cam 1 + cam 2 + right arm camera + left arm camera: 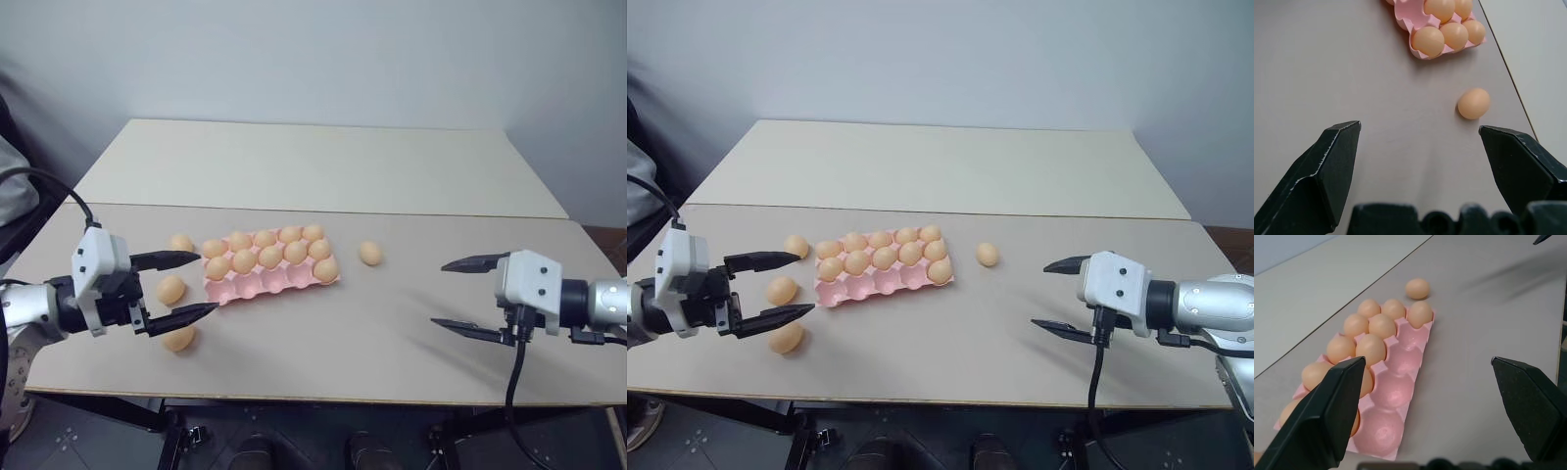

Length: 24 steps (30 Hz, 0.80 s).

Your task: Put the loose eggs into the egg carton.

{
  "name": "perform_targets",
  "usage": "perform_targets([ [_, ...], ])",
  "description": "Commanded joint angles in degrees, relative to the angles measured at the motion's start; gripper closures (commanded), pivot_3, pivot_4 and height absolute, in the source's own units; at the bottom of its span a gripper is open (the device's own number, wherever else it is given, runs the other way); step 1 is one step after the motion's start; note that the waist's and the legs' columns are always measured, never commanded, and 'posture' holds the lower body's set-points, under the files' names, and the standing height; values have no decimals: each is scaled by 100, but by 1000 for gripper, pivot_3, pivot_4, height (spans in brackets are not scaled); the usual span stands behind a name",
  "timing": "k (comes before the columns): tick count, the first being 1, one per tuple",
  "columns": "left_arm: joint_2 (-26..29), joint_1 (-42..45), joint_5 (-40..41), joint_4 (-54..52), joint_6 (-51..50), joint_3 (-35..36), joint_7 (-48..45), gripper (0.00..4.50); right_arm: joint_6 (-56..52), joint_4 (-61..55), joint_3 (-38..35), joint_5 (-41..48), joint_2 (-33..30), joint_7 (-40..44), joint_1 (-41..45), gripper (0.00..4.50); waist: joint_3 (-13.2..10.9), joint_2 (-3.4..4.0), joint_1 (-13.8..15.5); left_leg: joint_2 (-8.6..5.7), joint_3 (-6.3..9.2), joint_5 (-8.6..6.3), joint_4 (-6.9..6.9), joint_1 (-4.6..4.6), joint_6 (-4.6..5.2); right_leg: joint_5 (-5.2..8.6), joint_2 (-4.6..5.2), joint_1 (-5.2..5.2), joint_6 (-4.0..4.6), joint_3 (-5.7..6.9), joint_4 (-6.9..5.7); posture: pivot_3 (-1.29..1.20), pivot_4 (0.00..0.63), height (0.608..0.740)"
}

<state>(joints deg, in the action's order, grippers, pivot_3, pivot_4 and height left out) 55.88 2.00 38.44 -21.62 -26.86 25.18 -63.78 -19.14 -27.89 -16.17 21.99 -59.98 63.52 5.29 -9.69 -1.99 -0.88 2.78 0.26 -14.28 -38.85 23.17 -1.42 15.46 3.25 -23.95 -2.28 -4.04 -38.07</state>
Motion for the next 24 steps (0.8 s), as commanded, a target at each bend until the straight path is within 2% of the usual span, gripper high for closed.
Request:
perform_targets([
  [1,115,96,94,-50,-170,120,91,14,125,-51,-66,-9,-17,-43,58,0,0,0,1,0,0,0,0,0,0,0,0,0,0,0,0,0,150,740],
  [7,-7,279,187,-83,-177,171,246,14,115,-77,-56,-34,4,-84,54,0,0,0,3,-1,0,0,0,0,0,0,1,1,0,0,0,0,150,740],
  [17,-125,336,23,-41,95,-144,142,14,94,284,-3,-135,0,-212,240,0,0,0,1,-1,-1,0,0,-1,0,0,1,1,0,0,0,0,150,740],
  [21,-182,480,-85,101,214,-350,134,14,79,443,201,-236,149,-490,488,0,0,0,-4,-1,-1,0,0,0,0,0,0,-1,0,-1,-1,0,150,740],
  [24,-189,690,-125,236,271,-521,85,14,-133,743,622,-372,381,-773,997,0,0,0,-24,-1,0,0,-2,-1,0,0,0,0,0,-1,-3,0,150,740],
])
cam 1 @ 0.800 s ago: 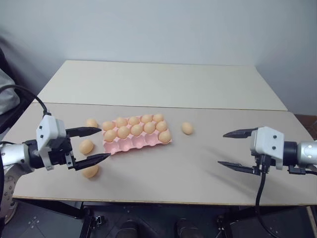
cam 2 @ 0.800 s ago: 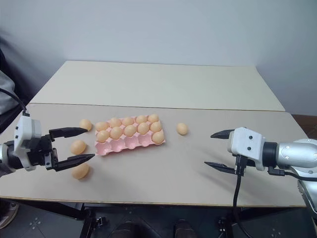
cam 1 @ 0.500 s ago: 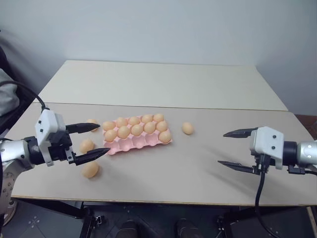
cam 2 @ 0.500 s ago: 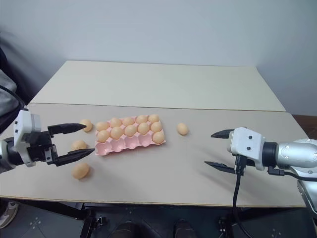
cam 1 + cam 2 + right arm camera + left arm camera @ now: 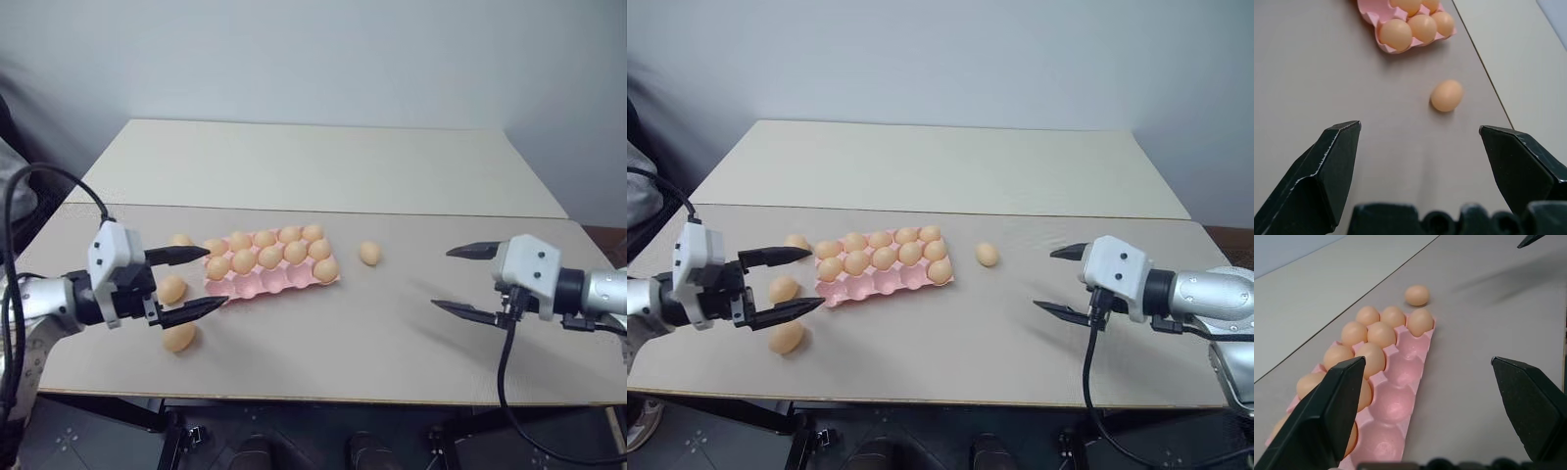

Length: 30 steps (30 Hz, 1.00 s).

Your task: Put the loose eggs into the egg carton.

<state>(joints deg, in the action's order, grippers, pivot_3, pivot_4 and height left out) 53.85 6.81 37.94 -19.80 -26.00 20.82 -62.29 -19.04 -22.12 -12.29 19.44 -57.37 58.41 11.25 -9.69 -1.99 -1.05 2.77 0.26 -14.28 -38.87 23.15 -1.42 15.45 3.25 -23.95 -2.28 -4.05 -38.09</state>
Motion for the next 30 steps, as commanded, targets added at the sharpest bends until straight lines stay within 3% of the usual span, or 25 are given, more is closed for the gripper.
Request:
perform_targets([
  [1,11,265,-100,90,206,-141,-85,14,-310,322,442,-186,219,-358,634,0,0,0,-21,0,0,0,0,-1,0,0,0,1,0,-1,0,0,150,740],
  [5,-29,427,-173,158,253,-300,-84,14,-905,971,1069,-302,709,-602,1472,0,0,0,-38,0,0,0,2,1,0,0,-2,-4,0,-1,1,0,150,740],
  [13,-108,465,-131,-42,221,-315,40,14,-666,2637,1951,-1022,1941,-1088,2751,0,0,1,-73,-1,0,0,1,11,0,-1,0,-13,1,-2,-2,0,150,740],
  [29,-113,248,-116,-277,168,-220,258,14,325,5272,2284,-1976,3177,-1675,3826,0,-2,3,-155,-1,0,1,4,13,-1,-1,2,-19,1,-2,-4,0,150,740],
  [30,-116,253,-120,-276,171,-227,267,1,306,5329,2267,-1955,3212,-1636,3840,182,-2,3,-156,-1,0,1,4,13,-1,-1,2,-19,1,-2,-4,0,150,740],
])
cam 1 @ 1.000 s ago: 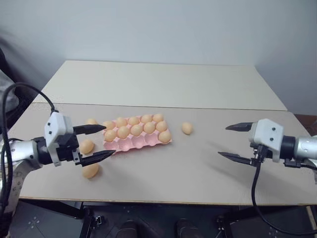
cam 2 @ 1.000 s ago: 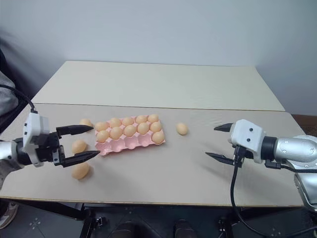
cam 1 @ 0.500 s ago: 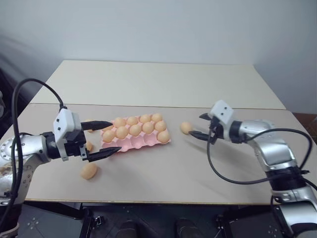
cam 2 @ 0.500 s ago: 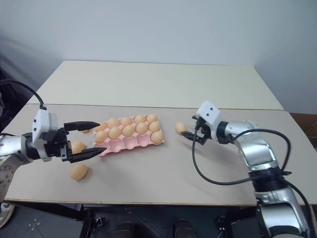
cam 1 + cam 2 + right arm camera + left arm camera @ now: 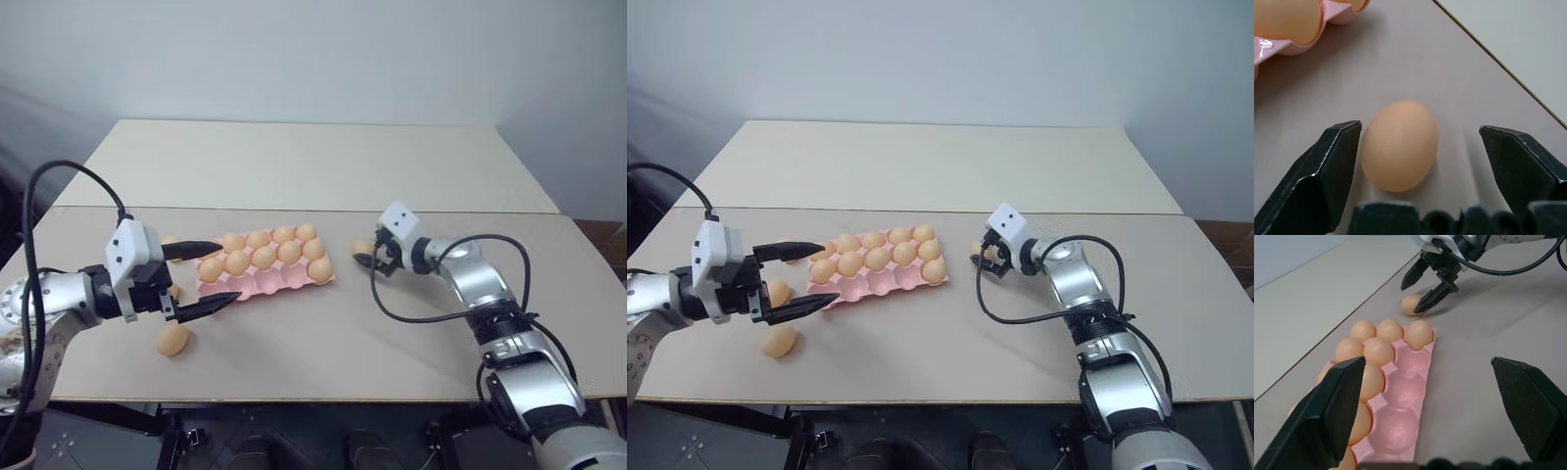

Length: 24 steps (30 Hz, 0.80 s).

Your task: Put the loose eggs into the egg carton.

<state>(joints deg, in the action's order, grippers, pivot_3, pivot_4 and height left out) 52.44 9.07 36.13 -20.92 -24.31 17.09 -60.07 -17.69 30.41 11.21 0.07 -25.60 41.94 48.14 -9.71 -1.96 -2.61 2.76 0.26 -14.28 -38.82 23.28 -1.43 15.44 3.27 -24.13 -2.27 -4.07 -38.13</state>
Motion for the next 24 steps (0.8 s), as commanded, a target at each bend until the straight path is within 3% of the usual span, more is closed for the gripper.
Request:
perform_targets([
  [1,23,29,57,-163,6,141,50,0,159,119,-99,-3,60,43,163,388,0,0,0,0,0,0,0,0,0,0,0,1,0,0,0,0,150,740],
  [7,50,5,10,-207,1,101,87,0,58,99,-73,-59,92,77,119,2333,0,1,0,0,0,0,0,-1,0,0,0,1,0,0,-1,0,150,740],
  [9,57,9,29,-227,-11,111,88,0,62,-12,-79,-111,83,-5,39,2708,0,1,0,0,0,0,0,0,0,0,0,0,0,0,0,0,150,740],
  [14,117,-60,-7,-153,-2,245,72,0,-119,-848,-191,-146,-57,-143,-272,2817,-1,2,3,0,1,0,1,0,0,0,0,0,0,0,-1,0,150,740],
  [19,494,-573,-545,-8,-8,492,137,0,-798,-2716,-276,100,-95,-102,-640,2817,-3,6,-19,1,1,0,5,1,0,0,-1,-6,0,-2,-2,0,150,740],
  [24,552,-930,-532,44,-70,1016,108,0,-1494,-4171,181,342,521,-186,-718,2817,-4,7,-34,7,2,0,8,-3,0,0,-6,-8,1,0,-8,0,150,740],
])
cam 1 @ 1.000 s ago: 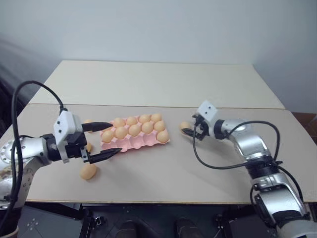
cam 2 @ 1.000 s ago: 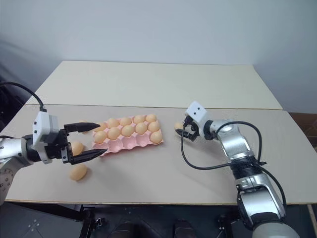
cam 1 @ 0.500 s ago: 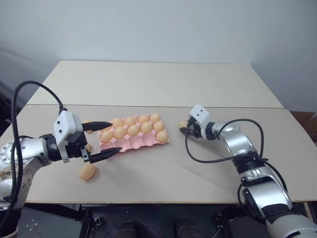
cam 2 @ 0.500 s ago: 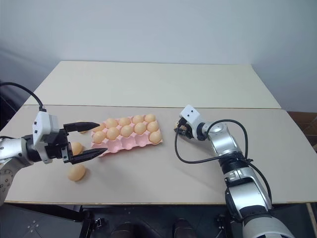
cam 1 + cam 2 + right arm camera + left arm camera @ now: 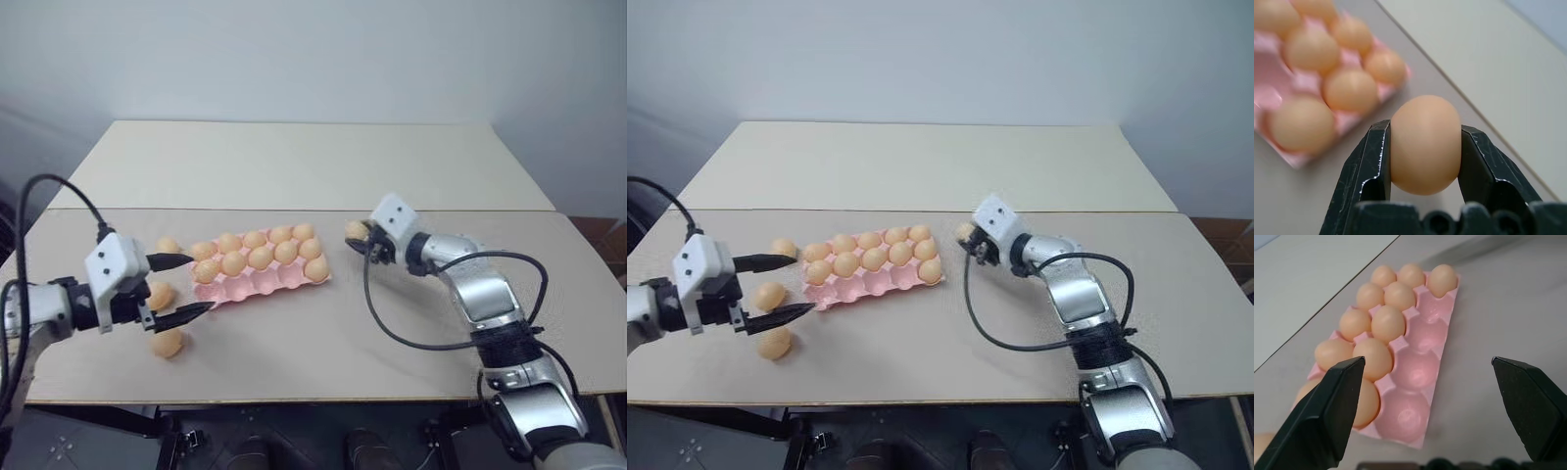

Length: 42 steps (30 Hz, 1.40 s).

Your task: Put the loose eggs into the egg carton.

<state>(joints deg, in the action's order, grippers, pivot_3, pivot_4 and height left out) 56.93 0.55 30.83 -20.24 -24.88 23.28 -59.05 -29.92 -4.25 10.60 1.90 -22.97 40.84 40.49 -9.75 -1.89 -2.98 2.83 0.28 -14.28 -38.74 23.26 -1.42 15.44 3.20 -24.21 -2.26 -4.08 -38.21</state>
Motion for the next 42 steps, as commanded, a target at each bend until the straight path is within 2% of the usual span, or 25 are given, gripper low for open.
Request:
perform_targets([
  [1,124,-123,-38,-11,-9,457,-5,0,-353,-781,367,169,430,-117,46,2817,0,0,9,0,0,0,0,-1,0,0,0,1,0,1,1,0,150,740],
  [6,161,-177,-74,-19,-34,586,-3,0,-113,-501,980,-230,905,-458,-68,2817,0,0,70,-4,1,0,-1,2,-1,0,5,4,0,7,6,0,150,740],
  [16,96,-287,-39,-228,-149,716,30,0,135,-177,1059,-228,992,-461,-136,2817,0,-1,28,-3,0,0,1,1,-1,0,4,2,0,6,5,0,150,740],
  [17,92,-282,-45,-232,-148,703,36,0,202,-137,1093,-264,999,-471,-133,2097,0,-1,27,-3,0,0,1,1,-1,0,4,2,0,6,5,0,150,740],
  [19,88,-270,-54,-236,-145,685,44,0,264,-94,1124,-285,1027,-476,-125,1527,0,-1,29,-3,0,0,1,1,-1,0,4,2,0,6,6,0,150,740],
  [23,65,-242,-33,-244,-151,689,58,0,321,-145,1152,-324,1063,-480,-118,88,0,-1,30,-3,0,0,1,2,-1,0,4,2,0,6,7,0,150,740],
  [28,38,-272,-55,-224,-125,696,47,0,262,-289,1103,-342,970,-467,-190,19,0,-1,34,-3,0,0,1,2,-1,0,4,2,0,6,6,0,150,740],
  [34,3,-331,-83,-126,-56,694,-38,0,14,-1159,985,-196,384,-120,-580,19,0,-1,42,-4,0,0,1,4,-1,0,5,2,0,6,9,0,150,740],
  [39,24,-775,-195,31,169,912,-377,0,-630,-2614,402,851,-966,1149,-1179,19,0,-1,58,-4,1,0,1,4,0,0,6,5,0,7,12,0,150,740],
  [42,43,-999,-238,147,299,1058,-524,0,-881,-3073,77,1338,-1540,1474,-1434,19,0,-2,53,-4,1,-1,2,0,1,1,6,9,0,7,15,0,150,740],
])
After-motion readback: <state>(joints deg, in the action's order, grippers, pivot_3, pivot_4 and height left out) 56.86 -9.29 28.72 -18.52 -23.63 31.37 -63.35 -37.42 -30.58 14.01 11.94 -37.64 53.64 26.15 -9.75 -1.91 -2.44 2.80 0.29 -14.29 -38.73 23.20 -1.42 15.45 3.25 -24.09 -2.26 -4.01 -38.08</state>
